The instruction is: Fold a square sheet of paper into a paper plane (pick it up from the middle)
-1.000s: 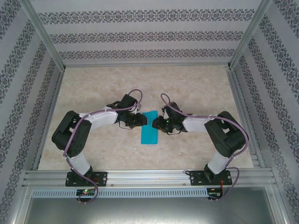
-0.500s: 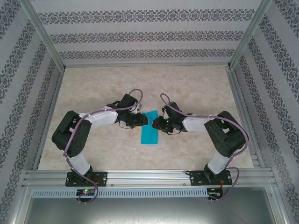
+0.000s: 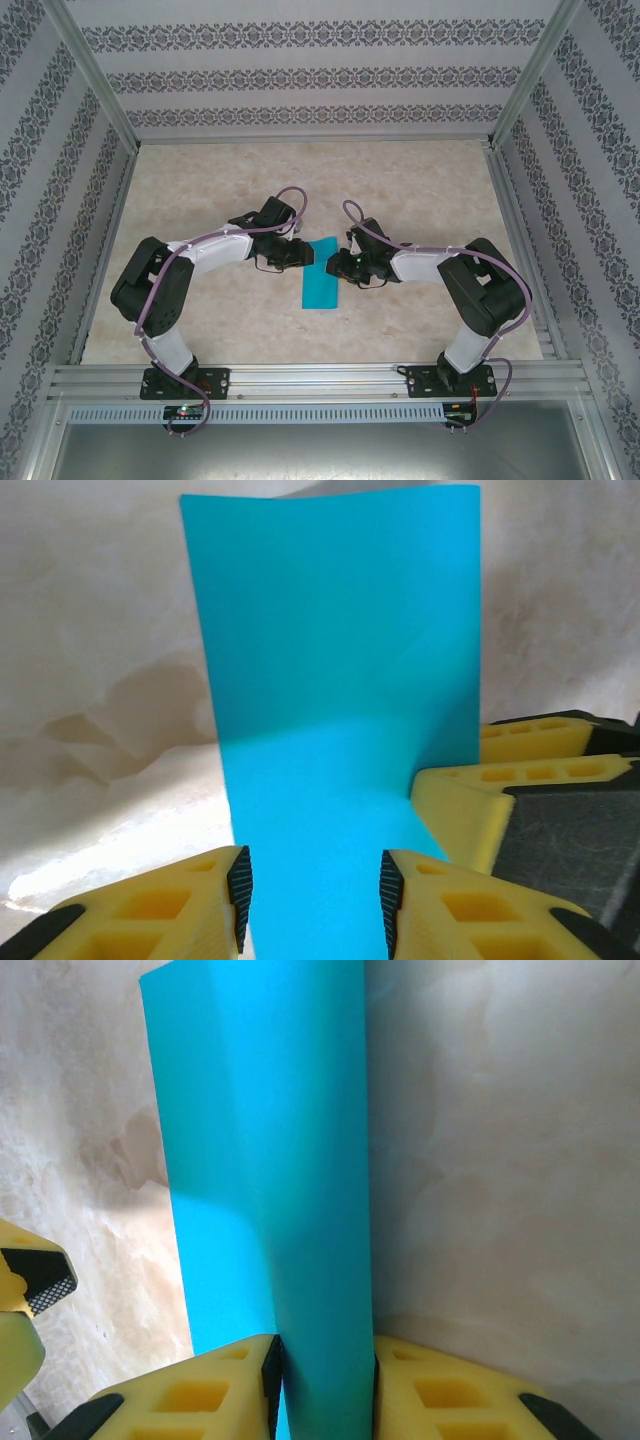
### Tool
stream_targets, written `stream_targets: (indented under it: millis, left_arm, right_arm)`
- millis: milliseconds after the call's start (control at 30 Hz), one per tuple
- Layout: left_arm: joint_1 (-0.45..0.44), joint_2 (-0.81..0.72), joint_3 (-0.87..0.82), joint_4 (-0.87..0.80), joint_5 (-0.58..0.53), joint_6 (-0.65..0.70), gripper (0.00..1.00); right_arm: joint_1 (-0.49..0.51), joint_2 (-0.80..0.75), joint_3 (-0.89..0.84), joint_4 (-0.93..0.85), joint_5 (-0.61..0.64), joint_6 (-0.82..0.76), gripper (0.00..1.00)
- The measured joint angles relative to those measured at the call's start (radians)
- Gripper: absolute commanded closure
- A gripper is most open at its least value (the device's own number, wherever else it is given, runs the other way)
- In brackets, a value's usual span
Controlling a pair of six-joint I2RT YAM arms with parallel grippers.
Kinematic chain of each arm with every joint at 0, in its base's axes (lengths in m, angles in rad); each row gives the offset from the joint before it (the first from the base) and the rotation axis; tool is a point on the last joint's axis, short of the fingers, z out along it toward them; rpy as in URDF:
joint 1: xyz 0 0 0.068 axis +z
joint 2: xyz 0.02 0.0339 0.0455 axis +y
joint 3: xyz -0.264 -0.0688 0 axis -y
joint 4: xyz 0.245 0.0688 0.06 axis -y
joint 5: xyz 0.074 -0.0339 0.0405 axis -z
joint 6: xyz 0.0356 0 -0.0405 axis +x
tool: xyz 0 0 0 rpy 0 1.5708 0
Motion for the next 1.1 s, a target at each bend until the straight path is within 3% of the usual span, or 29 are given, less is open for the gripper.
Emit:
stream_targets:
  millis: [400, 533, 1100]
  left_arm:
    - [0.0, -0.009, 0.002, -0.011, 0.003, 0.01, 0.6]
    - [0.0, 0.0, 0.01, -0.006, 0.023, -0.001, 0.67]
    - [-0.021, 0.105, 0.026, 0.05, 0.078, -0.016, 0.69]
  right_arm:
    - [0.0, 0.0, 0.0, 0.0, 0.0, 0.0, 0.7]
    - [0.0, 0.0, 0.0, 0.0, 0.0, 0.0, 0.7]
    - [0.0, 0.002, 0.002, 0.0, 0.0, -0.001, 0.69]
